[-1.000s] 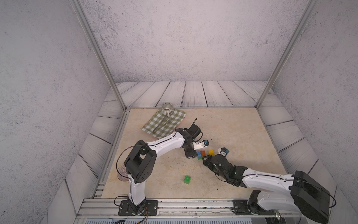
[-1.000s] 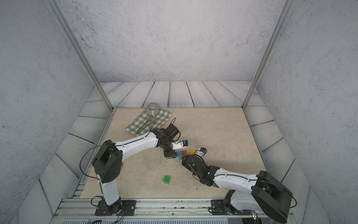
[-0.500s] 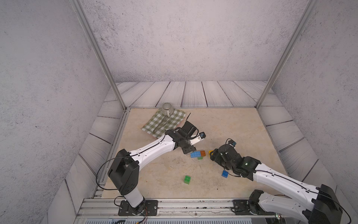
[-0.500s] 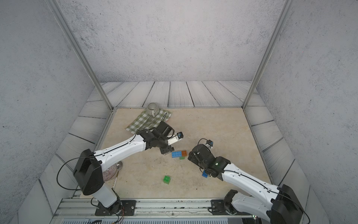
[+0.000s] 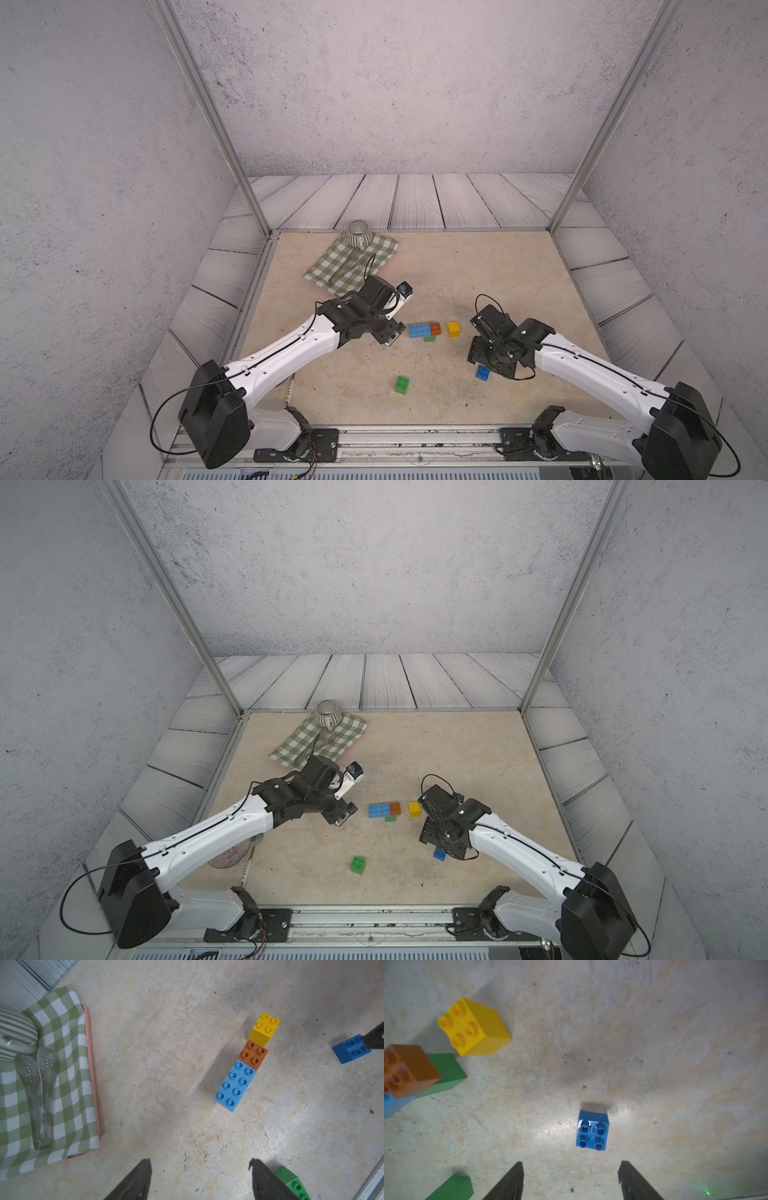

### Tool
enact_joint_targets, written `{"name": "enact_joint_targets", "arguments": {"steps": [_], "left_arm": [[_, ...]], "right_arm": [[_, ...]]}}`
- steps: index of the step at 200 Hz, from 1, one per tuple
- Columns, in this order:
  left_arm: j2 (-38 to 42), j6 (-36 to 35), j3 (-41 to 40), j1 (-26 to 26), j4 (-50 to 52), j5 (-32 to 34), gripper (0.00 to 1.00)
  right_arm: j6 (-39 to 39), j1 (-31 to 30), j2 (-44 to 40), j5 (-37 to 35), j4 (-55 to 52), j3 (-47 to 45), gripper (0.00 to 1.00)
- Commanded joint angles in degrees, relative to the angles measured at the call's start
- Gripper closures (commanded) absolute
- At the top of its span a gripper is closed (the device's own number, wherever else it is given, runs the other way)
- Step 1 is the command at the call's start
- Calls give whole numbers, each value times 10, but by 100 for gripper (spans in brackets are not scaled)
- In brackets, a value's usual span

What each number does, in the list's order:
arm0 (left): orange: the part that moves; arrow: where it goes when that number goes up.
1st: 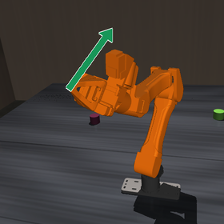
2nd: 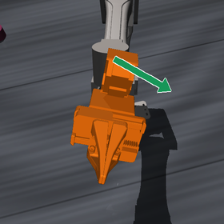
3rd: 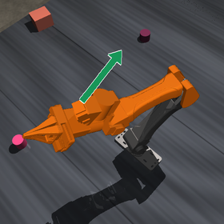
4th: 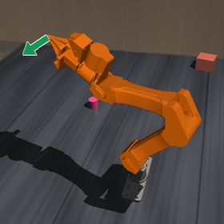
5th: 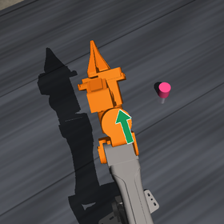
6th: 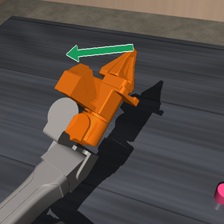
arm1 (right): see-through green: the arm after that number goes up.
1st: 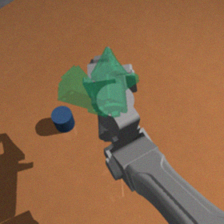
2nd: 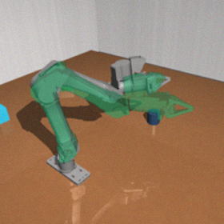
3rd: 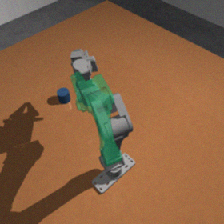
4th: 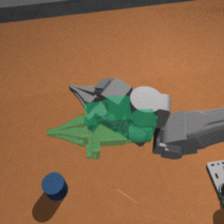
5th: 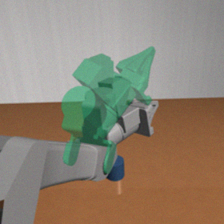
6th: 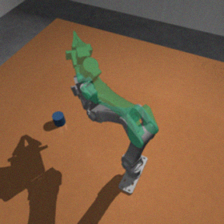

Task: Assemble the number 4 with lego
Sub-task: Pick up the lego brick from the center of the board.

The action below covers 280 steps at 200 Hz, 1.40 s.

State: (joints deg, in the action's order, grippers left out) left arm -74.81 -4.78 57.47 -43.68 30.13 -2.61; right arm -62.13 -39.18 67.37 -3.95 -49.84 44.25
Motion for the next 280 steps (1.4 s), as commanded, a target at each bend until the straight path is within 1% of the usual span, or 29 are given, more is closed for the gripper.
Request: {"name": "enact_joint_targets", "arguments": {"steps": [1, 37, 72, 113, 157, 196, 216, 256, 280], "left_arm": [[20, 43, -26, 8, -20, -18, 20], [38, 49, -48, 17, -23, -20, 18], [48, 51, -62, 24, -26, -24, 18], [51, 52, -73, 27, -32, -28, 17], [51, 52, -79, 29, -36, -30, 17], [56, 53, -83, 29, -37, -31, 17], [58, 53, -84, 29, -38, -31, 17], [62, 53, -85, 29, -39, -31, 16], [59, 56, -83, 29, -37, -40, 16]], "right_arm": [[-7, 1, 24, 2, -22, -1, 27], [-18, 2, 69, 2, -11, -1, 29], [-29, 1, 83, 4, 14, -21, 33], [-32, 2, 108, -2, 23, -18, 36], [-35, 8, 117, -7, 34, -26, 41], [-35, 18, 126, -2, 45, -35, 49], [-35, 20, 124, -2, 47, -39, 55], [-31, 20, 96, -11, 35, -35, 69], [-6, 20, 78, -17, 18, -17, 73]]}}
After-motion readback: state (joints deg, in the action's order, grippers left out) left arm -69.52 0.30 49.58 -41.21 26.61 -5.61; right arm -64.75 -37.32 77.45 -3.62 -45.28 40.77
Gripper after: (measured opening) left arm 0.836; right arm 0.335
